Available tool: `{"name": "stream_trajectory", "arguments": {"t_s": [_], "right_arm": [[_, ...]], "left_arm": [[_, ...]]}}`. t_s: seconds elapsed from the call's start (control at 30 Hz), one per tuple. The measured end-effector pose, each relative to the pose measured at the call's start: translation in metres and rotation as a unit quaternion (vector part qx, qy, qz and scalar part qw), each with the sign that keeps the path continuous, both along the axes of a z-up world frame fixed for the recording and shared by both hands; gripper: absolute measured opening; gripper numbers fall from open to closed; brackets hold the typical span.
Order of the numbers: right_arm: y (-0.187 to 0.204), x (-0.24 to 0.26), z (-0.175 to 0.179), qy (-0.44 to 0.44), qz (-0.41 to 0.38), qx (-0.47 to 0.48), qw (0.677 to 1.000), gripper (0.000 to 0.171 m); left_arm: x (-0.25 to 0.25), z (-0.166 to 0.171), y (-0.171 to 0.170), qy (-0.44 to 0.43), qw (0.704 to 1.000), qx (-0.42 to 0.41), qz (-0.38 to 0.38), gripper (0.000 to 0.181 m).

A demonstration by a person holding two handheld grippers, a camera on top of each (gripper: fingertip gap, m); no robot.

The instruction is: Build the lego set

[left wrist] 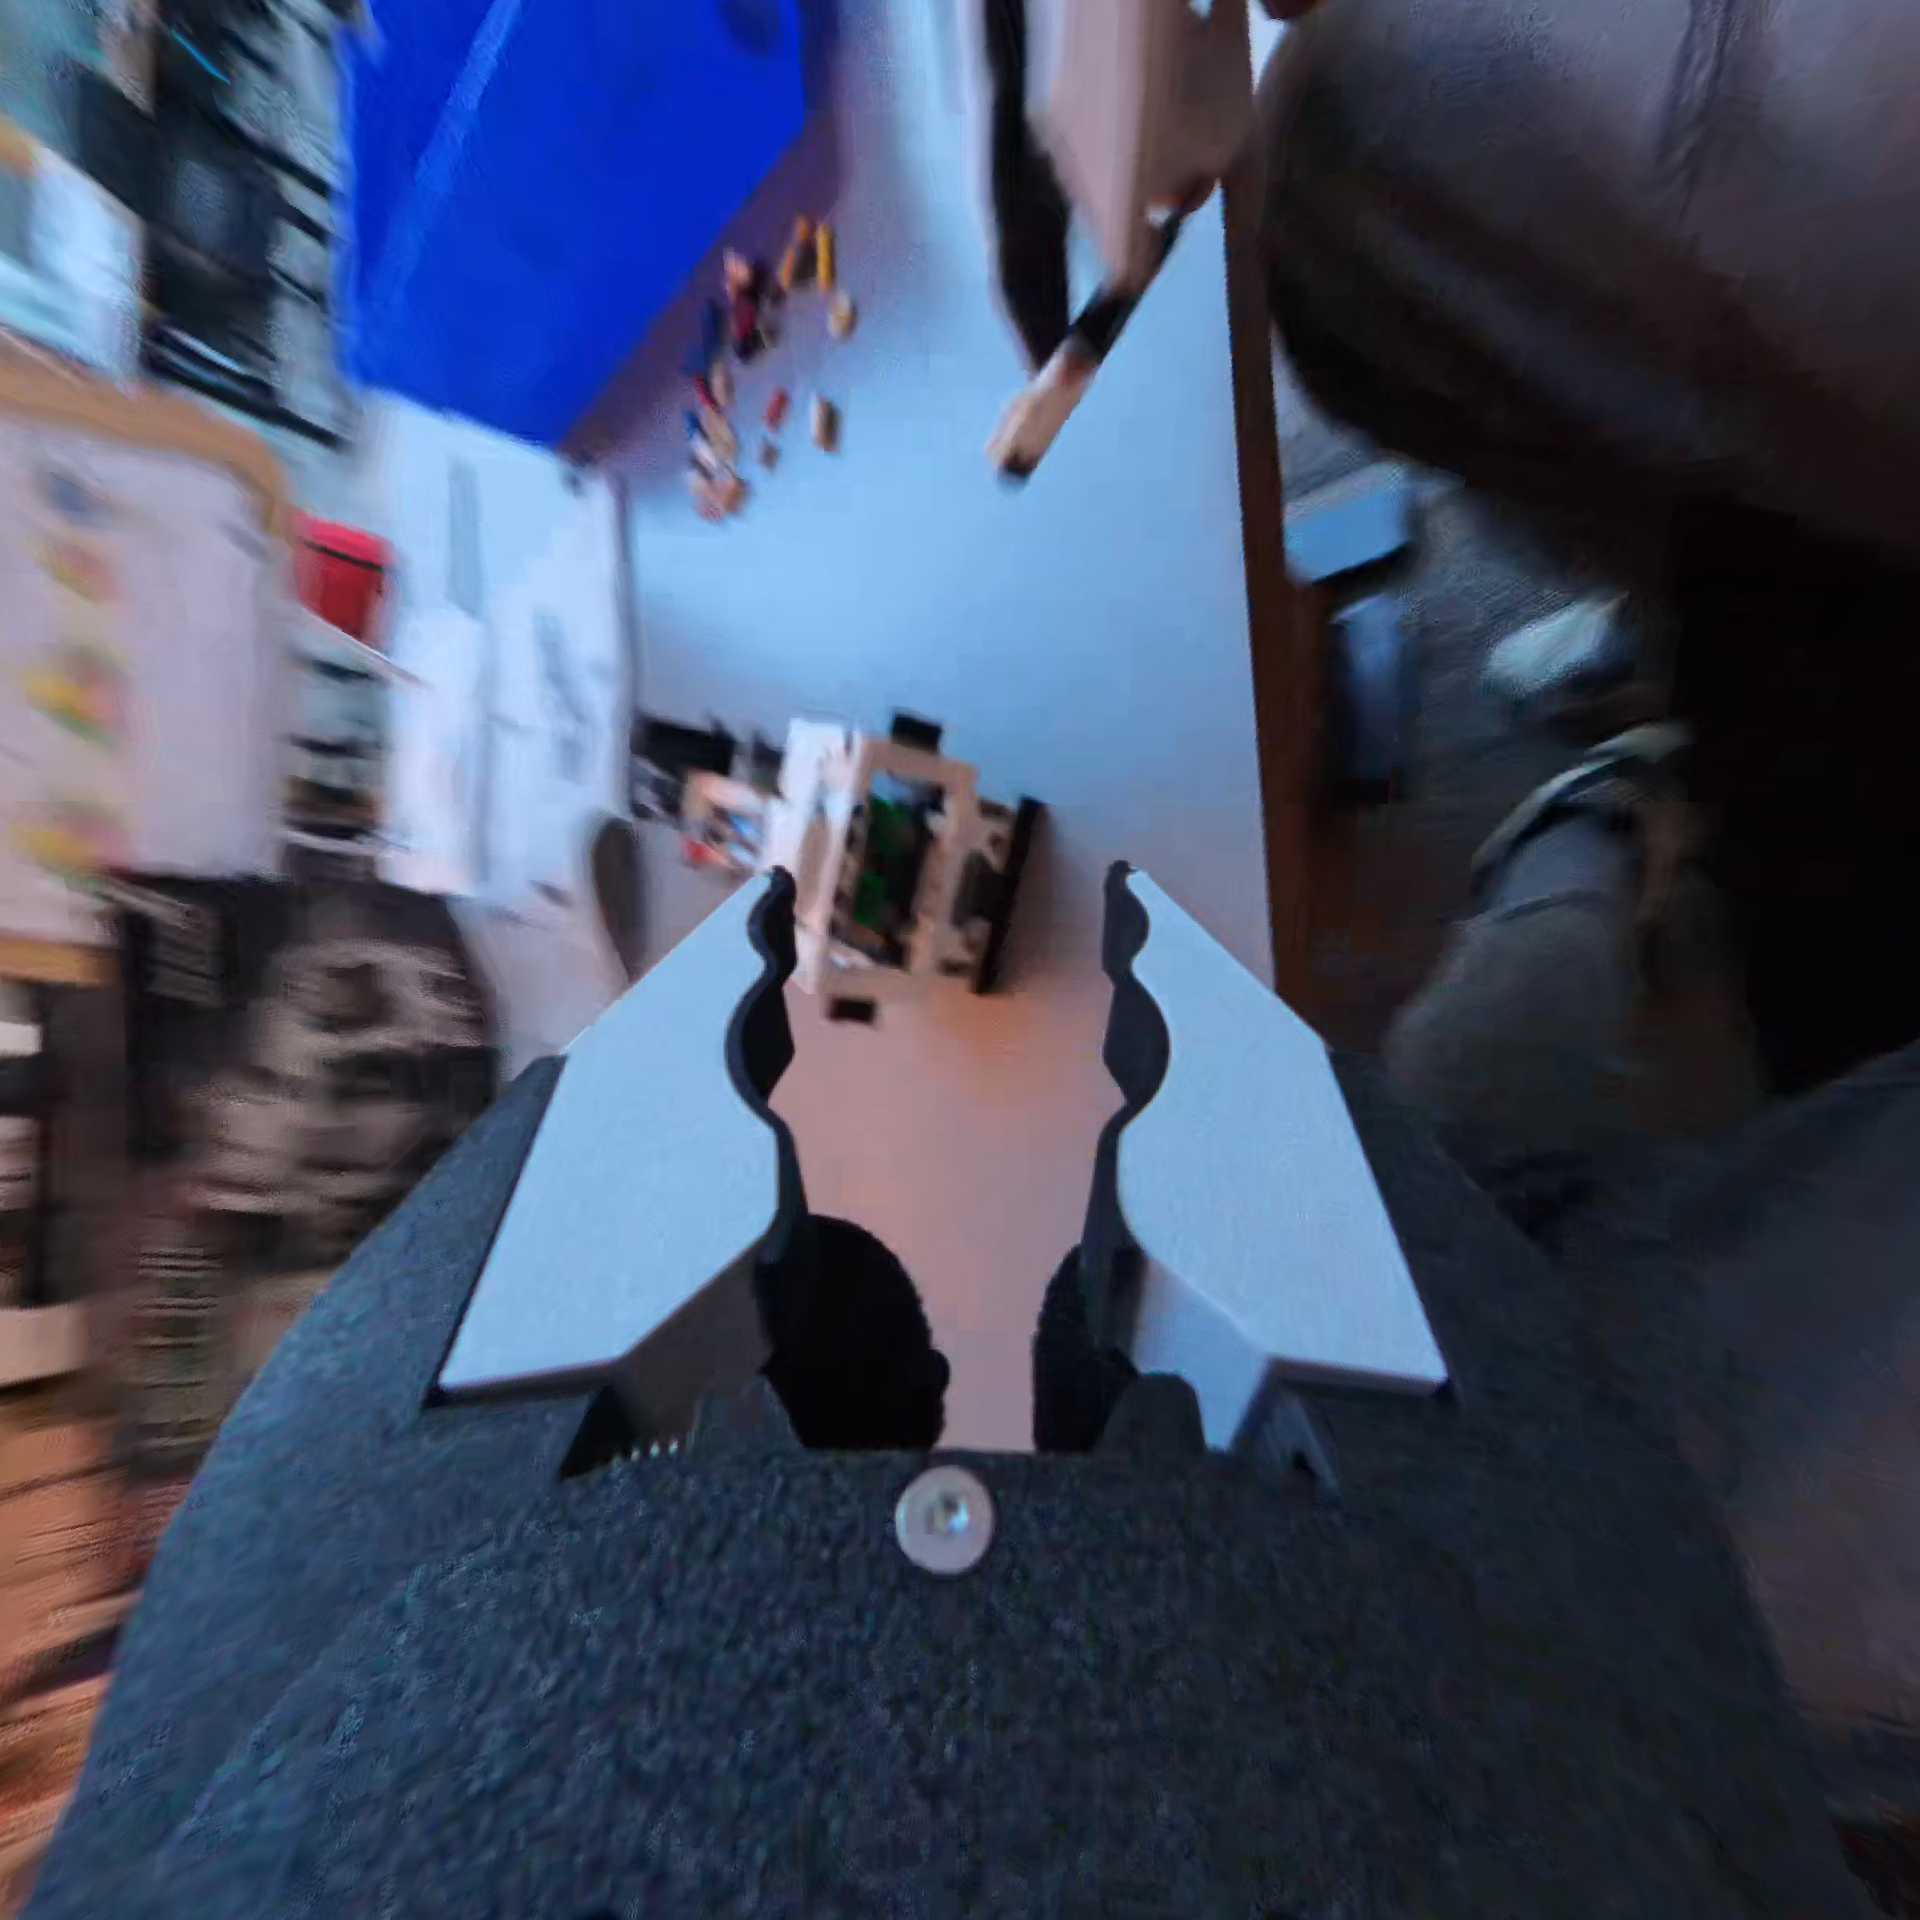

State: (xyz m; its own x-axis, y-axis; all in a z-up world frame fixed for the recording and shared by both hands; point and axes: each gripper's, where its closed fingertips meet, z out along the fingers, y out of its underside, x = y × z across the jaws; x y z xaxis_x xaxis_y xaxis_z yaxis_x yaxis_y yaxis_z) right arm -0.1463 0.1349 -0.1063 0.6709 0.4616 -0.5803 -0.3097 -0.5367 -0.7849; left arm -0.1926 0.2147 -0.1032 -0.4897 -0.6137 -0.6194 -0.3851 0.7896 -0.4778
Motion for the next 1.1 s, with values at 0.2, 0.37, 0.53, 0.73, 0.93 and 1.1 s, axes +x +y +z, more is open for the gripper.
{"name": "stream_trajectory", "arguments": {"t_s": [0.2, 0.37, 0.53, 0.73, 0.93, 1.1], "right_arm": [[0.009, -0.010, -0.007, -0.083, -0.023, -0.027, 0.996, 0.032], [0.014, -0.005, -0.010, -0.127, -0.047, -0.034, 0.990, 0.033], [0.014, -0.001, -0.018, -0.143, -0.053, -0.047, 0.987, 0.031], [0.020, 0.007, -0.016, -0.113, -0.074, -0.039, 0.990, 0.024], [0.025, 0.009, -0.006, -0.081, -0.066, 0.030, 0.994, 0.035], [0.016, 0.010, -0.002, -0.121, -0.045, 0.087, 0.988, 0.053]], "left_arm": [[0.041, -0.014, -0.032, -0.030, 0.963, 0.267, -0.008, 0.051], [0.063, -0.034, -0.027, -0.031, 0.957, 0.290, 0.010, 0.030], [0.073, -0.034, -0.028, -0.057, 0.958, 0.282, 0.015, 0.001], [0.077, -0.036, -0.023, -0.062, 0.957, 0.281, 0.027, 0.001], [0.080, -0.042, -0.019, -0.066, 0.963, 0.259, 0.027, 0.000], [0.079, -0.032, -0.019, -0.081, 0.964, 0.253, 0.013, 0.000]]}}
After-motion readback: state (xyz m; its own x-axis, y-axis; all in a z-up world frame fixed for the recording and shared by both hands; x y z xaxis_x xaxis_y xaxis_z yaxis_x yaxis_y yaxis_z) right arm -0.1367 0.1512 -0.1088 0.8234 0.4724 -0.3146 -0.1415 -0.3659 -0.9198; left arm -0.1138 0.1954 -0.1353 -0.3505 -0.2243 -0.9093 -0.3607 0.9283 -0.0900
